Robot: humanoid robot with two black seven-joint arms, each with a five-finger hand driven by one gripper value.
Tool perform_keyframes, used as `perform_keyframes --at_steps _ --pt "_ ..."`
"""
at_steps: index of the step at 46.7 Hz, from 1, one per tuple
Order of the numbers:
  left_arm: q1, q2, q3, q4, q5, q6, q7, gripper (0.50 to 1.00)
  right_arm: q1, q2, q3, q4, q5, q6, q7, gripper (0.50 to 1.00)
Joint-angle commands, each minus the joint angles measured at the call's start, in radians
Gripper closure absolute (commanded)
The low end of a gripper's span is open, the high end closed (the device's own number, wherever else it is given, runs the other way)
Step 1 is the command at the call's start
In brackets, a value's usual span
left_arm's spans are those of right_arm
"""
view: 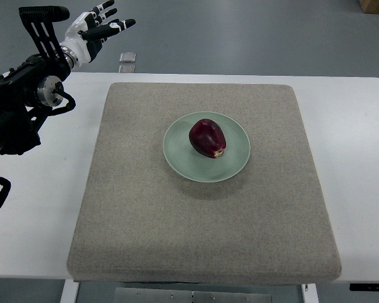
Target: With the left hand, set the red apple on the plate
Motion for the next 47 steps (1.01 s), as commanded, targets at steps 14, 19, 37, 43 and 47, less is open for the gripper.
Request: perform_keyframes --at_steps 14,19,37,43,47 --pt "0.059 -0.016 -0.106 0.003 -0.066 -0.136 -0.055 0.508 0.0 0.0 -0.001 0.0 0.0 0.0 0.0 0.536" --pt "0.061 -0.018 -0.103 0.019 -0.121 -0.148 -0.056 0.508 0.0 0.0 -0.001 0.0 0.0 0.0 0.0 0.536" --pt "0.061 -0.021 -0.103 0.021 -0.12 -0.144 -0.059 0.508 0.0 0.0 0.001 0.0 0.0 0.0 0.0 0.536" --pt "0.061 -0.021 -0.103 0.021 -0.117 -0.142 -0.059 0.508 0.0 0.0 -0.001 0.0 0.0 0.0 0.0 0.536" --pt "0.061 -0.021 -0.105 0.021 -0.121 -0.142 -0.059 0.508 0.0 0.0 -0.001 0.0 0.0 0.0 0.0 0.536"
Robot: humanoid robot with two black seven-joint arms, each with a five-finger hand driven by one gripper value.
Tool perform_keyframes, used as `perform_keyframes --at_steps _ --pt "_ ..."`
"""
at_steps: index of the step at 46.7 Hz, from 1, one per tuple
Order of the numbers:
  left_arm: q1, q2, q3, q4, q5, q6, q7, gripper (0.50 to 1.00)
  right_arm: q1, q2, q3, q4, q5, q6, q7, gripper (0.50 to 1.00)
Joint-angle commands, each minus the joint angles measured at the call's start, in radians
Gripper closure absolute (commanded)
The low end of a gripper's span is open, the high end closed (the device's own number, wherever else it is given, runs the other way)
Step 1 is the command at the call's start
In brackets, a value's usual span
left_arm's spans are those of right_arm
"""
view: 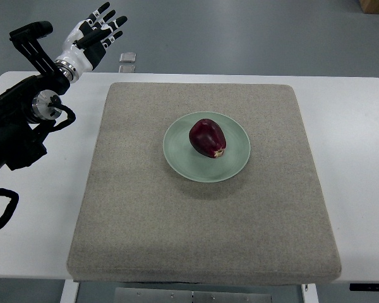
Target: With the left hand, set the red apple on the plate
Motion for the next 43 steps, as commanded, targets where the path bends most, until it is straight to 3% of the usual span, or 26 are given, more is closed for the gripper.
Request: perform_keyframes --at_steps 1,43 --pt "0.0 0.0 -0.002 0.0 -0.004 0.0 0.0 0.506 0.0 0.0 -0.001 -0.001 0.0 0.0 0.0 0.536" --pt "-0.007 -0.001 -0.025 -0.002 -0.007 0.008 0.0 0.508 -0.002 0.0 -0.004 0.016 -0.003 0.014 0.002 0.536"
